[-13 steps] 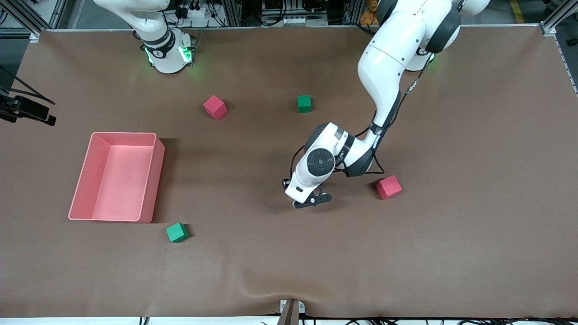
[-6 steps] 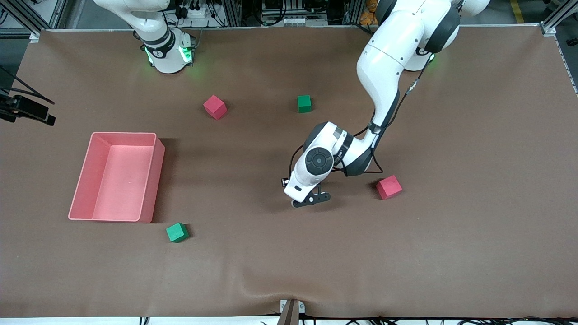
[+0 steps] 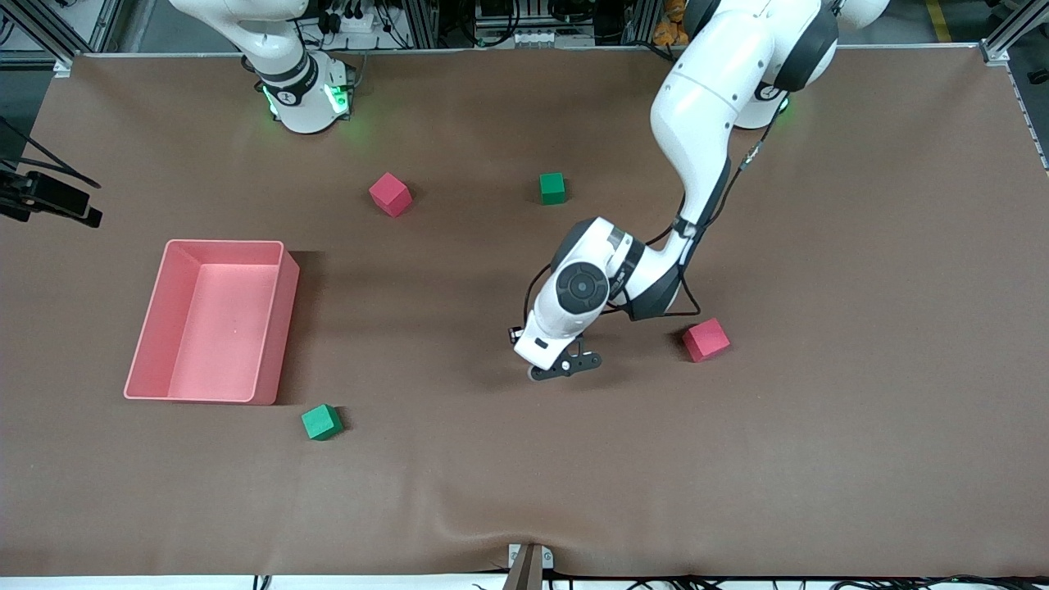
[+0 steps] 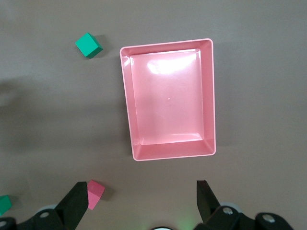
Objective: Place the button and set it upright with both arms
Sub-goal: 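Grasp the button with the left gripper while the right arm rests, then lift the button with the left gripper and move it toward the green cube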
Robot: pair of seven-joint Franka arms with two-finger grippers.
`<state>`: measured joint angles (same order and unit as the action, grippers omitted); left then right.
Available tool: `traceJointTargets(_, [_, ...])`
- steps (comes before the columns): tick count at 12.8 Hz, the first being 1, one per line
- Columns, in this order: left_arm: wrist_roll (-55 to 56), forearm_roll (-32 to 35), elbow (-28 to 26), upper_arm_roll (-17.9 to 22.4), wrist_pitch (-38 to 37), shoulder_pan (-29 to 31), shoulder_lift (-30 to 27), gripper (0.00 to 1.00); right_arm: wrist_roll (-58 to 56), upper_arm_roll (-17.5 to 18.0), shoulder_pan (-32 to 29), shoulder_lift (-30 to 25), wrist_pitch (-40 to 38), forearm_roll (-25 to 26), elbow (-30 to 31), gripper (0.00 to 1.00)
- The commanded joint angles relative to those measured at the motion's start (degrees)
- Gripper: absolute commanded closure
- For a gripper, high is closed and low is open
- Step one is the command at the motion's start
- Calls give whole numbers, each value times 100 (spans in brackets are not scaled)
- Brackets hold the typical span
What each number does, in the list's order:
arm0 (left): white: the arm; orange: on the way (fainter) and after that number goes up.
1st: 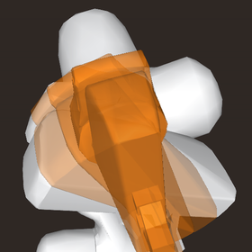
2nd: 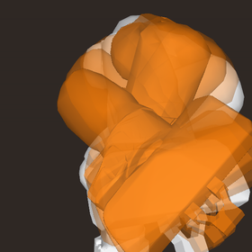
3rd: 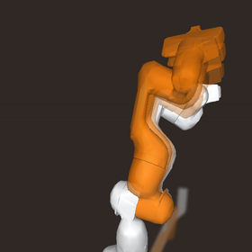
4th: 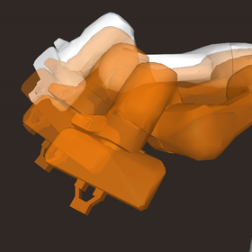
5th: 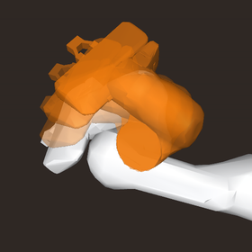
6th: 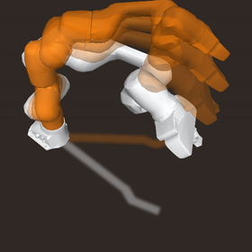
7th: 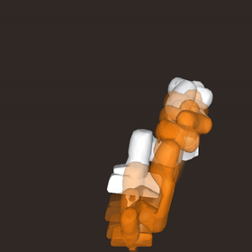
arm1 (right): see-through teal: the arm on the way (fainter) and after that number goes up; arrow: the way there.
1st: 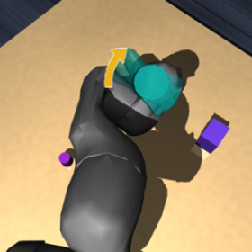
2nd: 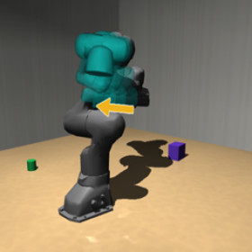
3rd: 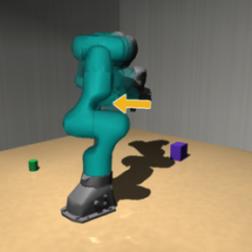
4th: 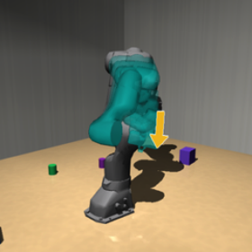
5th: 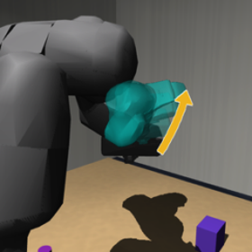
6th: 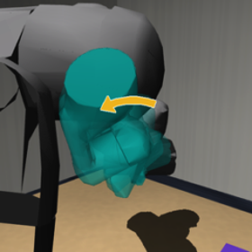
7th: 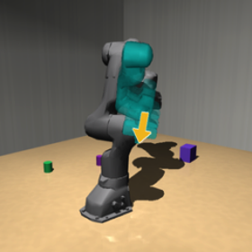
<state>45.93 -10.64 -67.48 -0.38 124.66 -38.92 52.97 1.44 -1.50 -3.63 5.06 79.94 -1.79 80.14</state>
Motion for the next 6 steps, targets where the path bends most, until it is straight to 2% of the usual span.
traceJointTargets(1, [931,796,-90,249,-143,-518,-445,100,94,44,-23,48,-110,-15,-165,0])
traceJointTargets(3, [1627,1780,-81,267,-135,-897,-472,100,85,36,-23,48,-110,47,-165,0])
traceJointTargets(5, [2338,2292,-90,275,-143,-1178,-534,100,85,44,-23,39,-171,38,-165,0])
traceJointTargets(6, [2699,2572,-90,397,-143,-1354,-595,95,85,45,-15,39,-223,38,-165,0])
